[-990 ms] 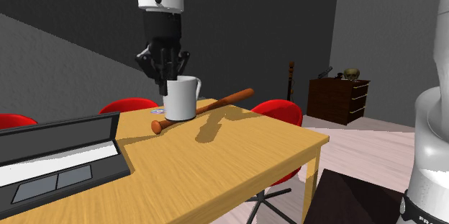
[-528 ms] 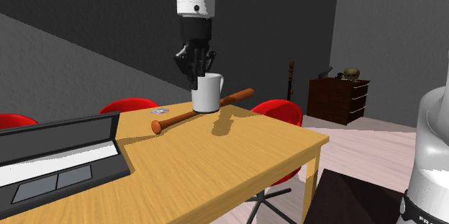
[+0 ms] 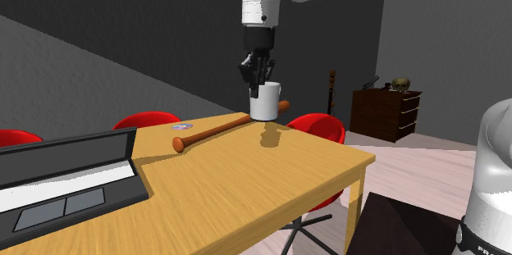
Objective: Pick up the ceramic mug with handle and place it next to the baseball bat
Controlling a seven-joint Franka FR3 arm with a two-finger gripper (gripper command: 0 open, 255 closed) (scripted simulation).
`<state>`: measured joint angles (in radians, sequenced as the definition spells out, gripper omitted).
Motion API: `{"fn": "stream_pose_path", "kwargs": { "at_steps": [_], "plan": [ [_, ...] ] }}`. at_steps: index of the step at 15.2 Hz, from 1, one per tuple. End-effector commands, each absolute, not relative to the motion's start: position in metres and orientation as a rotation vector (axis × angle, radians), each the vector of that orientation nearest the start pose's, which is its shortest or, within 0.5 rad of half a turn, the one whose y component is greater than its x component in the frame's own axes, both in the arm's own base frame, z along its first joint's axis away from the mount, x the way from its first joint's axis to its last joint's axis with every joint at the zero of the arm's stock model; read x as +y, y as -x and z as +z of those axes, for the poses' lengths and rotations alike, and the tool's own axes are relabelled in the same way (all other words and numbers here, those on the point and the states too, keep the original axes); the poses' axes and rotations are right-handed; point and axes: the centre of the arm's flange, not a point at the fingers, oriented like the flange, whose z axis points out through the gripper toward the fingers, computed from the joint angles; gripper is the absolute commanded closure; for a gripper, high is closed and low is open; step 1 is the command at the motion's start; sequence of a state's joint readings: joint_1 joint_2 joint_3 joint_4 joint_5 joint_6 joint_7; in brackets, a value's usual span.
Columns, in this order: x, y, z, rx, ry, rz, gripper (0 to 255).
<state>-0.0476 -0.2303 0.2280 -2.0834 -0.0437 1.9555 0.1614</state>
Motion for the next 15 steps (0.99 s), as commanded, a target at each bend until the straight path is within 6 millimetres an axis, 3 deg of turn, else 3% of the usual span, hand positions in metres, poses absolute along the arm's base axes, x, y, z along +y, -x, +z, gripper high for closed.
{"fn": "stream_pose_path", "kwargs": {
  "at_steps": [1,15],
  "plan": [
    [0.068,-0.486,0.533,-0.051,3.211,-0.178,255],
    [-0.115,-0.458,0.534,-0.051,3.211,-0.178,255]
  ]
}}
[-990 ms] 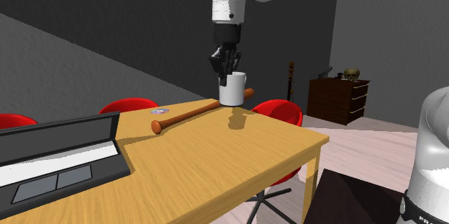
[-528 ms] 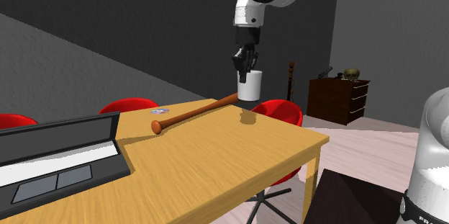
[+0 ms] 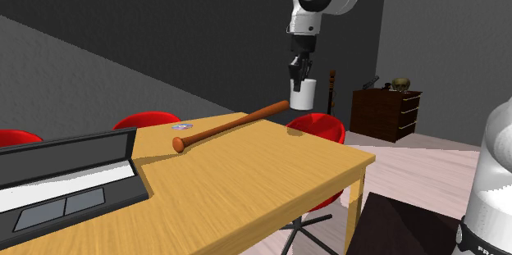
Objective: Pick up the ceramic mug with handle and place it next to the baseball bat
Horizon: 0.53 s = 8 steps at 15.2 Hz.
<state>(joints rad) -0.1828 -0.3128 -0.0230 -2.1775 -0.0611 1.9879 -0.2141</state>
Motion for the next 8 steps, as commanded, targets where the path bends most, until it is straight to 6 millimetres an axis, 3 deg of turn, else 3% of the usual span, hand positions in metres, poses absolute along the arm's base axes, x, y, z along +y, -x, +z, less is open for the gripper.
{"fn": "stream_pose_path", "kwargs": {
  "at_steps": [1,3,8],
  "plan": [
    [-0.128,-0.456,0.534,-0.051,3.211,-0.178,255],
    [-0.154,-0.452,0.534,-0.051,3.211,-0.178,255],
    [-0.154,-0.452,0.508,-0.051,3.211,-0.178,255]
  ]
}}
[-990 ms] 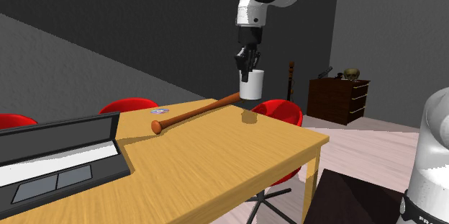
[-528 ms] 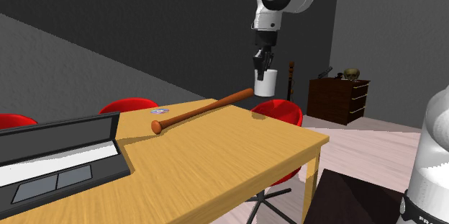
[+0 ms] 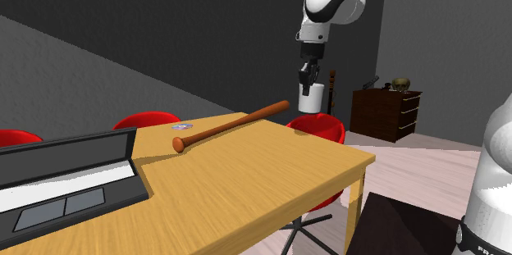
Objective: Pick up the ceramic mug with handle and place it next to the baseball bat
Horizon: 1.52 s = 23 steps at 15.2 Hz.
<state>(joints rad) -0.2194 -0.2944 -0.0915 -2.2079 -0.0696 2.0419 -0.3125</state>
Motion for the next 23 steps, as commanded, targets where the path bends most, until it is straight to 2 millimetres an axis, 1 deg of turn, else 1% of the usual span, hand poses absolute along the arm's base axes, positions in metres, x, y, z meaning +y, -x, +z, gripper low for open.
{"fn": "stream_pose_path", "kwargs": {
  "at_steps": [1,23],
  "plan": [
    [-0.154,-0.452,0.502,-0.051,3.211,-0.178,255],
    [-0.154,-0.452,0.386,-0.051,3.211,-0.178,255]
  ]
}}
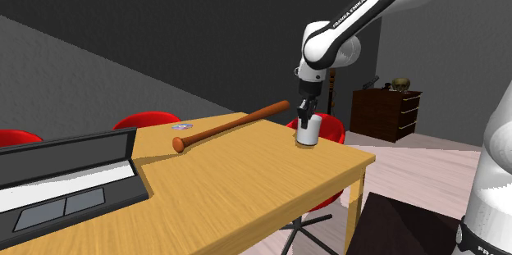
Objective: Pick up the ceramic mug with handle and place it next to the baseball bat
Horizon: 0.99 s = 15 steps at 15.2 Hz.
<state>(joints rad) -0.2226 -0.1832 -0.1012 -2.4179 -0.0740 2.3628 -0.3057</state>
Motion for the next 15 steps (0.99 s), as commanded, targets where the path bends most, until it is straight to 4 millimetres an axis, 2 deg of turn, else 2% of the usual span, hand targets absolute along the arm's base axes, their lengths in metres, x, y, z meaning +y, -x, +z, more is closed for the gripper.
{"fn": "stream_pose_path", "kwargs": {
  "at_steps": [1,3,11,12,15],
  "plan": [
    [-0.1539,-0.4523,0.3808,-0.051,3.211,-0.178,255],
    [-0.1539,-0.4523,0.371,-0.051,3.211,-0.178,255],
    [-0.1539,-0.4523,0.371,-0.051,3.211,-0.178,255],
    [-0.1539,-0.4523,0.371,-0.051,3.211,-0.178,0],
    [-0.1539,-0.4523,0.371,-0.051,3.211,-0.178,0]
  ]
}}
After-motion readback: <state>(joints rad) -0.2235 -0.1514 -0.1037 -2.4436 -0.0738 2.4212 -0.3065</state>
